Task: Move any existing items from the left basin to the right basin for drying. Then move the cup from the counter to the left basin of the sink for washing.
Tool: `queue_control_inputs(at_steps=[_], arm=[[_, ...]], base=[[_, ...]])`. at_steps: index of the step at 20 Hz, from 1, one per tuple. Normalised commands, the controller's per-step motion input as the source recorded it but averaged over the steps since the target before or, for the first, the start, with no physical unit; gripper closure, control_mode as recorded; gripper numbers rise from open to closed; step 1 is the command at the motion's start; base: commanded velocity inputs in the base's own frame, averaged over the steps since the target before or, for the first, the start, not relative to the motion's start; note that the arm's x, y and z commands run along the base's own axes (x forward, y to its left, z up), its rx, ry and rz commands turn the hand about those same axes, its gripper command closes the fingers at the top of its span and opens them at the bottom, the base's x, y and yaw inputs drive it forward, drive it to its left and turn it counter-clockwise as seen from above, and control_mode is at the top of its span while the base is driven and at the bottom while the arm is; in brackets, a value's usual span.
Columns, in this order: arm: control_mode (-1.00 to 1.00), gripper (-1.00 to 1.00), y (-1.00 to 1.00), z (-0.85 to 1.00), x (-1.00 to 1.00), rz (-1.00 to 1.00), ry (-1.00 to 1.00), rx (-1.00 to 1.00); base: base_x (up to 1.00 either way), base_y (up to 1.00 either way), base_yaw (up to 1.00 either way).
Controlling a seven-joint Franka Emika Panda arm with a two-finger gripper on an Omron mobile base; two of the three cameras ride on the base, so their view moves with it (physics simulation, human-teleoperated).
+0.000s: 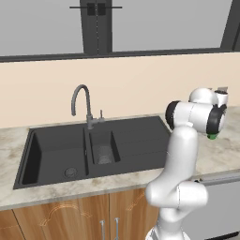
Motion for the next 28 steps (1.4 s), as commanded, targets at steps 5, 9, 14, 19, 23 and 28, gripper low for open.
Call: queue_control_inputs(at_steps=[5,9,14,19,23,28], arm=[[-1.00,1.00,0.09,0.00,-0.04,0.00,-0.04,0.00],[-1.00,1.00,0.37,0.06,-0.11,0.01,-0.09,-0.05],[-1.00,1.00,0.45,0.39,-0.09,0.02,-0.10,-0.13],[-1.00,1.00,0.53,0.47,-0.03,0.01,-0.02,-0.11],[-1.00,1.00,0.58,0.39,-0.02,0.05,-0.01,-0.07],[-1.00,1.00,0.44,0.28,0.00,0.11,0.00,-0.01]], base=[[0.00,0.00,0.00],[0.00,0.00,0.00],[0.00,0.00,0.00],[0.00,0.00,0.00],[0.00,0.00,0.00],[0.00,0.00,0.00]])
